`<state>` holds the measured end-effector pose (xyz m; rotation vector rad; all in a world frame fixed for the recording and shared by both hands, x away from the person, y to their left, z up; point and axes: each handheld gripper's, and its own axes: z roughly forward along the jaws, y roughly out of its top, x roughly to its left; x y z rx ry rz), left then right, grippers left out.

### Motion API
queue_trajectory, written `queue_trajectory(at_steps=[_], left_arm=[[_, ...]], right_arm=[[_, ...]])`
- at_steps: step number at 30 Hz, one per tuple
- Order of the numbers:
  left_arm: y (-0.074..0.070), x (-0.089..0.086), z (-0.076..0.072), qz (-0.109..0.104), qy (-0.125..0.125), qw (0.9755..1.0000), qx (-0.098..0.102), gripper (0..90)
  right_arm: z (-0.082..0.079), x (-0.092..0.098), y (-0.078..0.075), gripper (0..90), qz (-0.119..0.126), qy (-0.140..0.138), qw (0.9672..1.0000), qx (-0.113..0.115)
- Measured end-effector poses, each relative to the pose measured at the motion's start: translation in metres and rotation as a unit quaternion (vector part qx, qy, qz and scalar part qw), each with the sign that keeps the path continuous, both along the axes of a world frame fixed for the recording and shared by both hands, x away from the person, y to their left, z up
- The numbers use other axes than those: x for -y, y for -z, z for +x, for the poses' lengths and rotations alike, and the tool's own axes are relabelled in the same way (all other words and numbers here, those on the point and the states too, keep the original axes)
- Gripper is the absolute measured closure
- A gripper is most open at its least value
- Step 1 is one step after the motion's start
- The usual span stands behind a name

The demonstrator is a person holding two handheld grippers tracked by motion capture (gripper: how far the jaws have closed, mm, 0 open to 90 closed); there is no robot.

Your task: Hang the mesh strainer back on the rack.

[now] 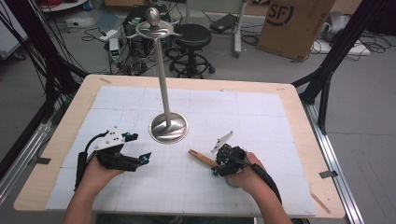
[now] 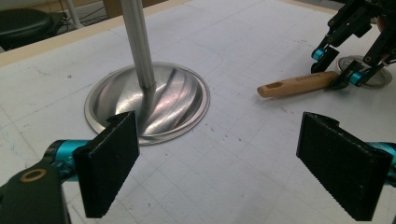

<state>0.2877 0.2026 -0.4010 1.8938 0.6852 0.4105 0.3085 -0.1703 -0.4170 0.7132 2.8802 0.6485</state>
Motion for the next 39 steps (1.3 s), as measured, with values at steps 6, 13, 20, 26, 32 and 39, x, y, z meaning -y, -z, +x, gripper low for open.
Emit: queue_trajectory(at_steps=[6,13,20,26,32,39], left_arm=[[0.001,0.001,0.000,0.002,0.000,1.0000,-0.001,13.8],[0.002,0.003,0.000,0.006,0.000,1.0000,-0.004,13.9],[0.002,0.003,0.000,0.009,0.000,0.9999,-0.004,13.9],[0.002,0.003,0.000,0.010,-0.002,0.9999,-0.003,14.0],[0.002,0.000,0.001,0.007,-0.008,0.9999,-0.003,14.0],[0.002,0.001,0.000,0.007,-0.006,0.9999,-0.004,13.9]], right_arm=[[0.001,-0.004,-0.001,62.9,-0.018,-0.003,0.9998,-0.001],[0.003,-0.009,-0.002,63.5,-0.032,-0.001,0.9994,-0.010],[0.001,-0.013,-0.003,68.1,-0.045,-0.012,0.9989,0.003],[0.001,-0.005,-0.001,68.3,-0.018,-0.011,0.9998,-0.003],[0.000,-0.002,-0.009,68.4,0.013,-0.006,0.9996,0.024],[-0.002,0.014,-0.031,68.3,0.102,0.005,0.9929,0.061]])
